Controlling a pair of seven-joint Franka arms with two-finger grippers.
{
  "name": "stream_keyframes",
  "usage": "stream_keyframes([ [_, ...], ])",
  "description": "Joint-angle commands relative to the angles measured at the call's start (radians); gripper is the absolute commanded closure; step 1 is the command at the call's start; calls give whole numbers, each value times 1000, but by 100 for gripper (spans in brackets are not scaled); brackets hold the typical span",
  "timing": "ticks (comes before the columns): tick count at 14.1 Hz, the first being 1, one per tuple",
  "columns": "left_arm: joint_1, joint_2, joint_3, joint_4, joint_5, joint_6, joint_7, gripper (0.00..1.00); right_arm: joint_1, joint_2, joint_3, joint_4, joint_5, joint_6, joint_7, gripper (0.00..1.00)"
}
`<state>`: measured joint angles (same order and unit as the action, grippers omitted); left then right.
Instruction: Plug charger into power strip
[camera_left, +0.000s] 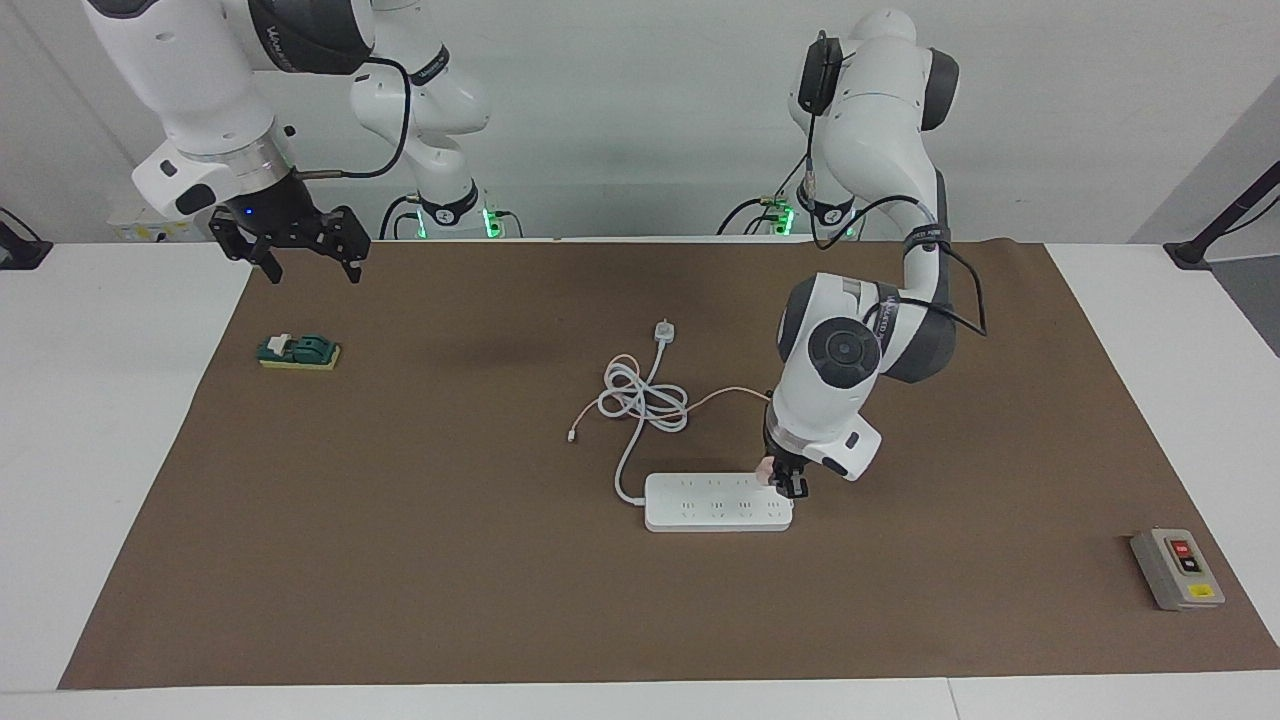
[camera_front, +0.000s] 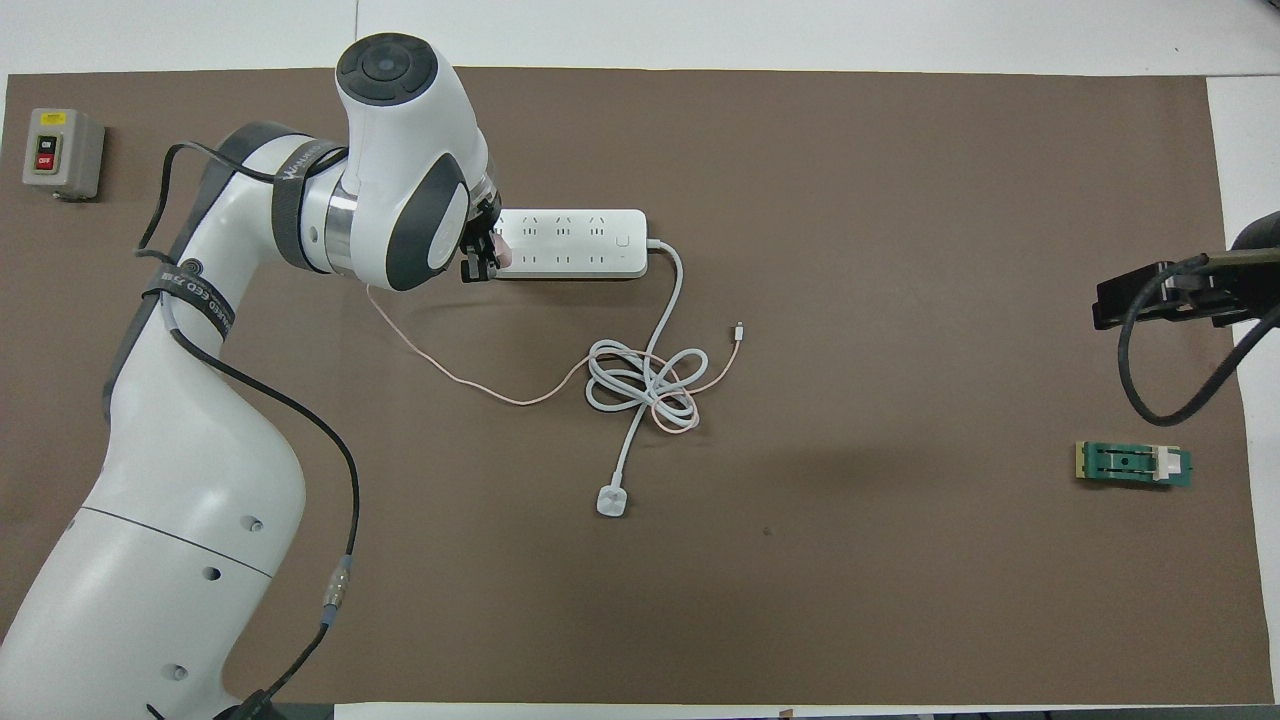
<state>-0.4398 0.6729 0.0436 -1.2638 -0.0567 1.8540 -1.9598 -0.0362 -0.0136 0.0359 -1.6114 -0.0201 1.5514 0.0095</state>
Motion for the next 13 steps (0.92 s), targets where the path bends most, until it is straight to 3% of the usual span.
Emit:
stream_keyframes([
  [1,0,19,5,11,18,-6,13,100,-10,-22,7,-22,-4,-2,-28,0],
  [13,-8,45,8,14,20,40,4,100,-5,-22,7,-22,-4,-2,-28,0],
])
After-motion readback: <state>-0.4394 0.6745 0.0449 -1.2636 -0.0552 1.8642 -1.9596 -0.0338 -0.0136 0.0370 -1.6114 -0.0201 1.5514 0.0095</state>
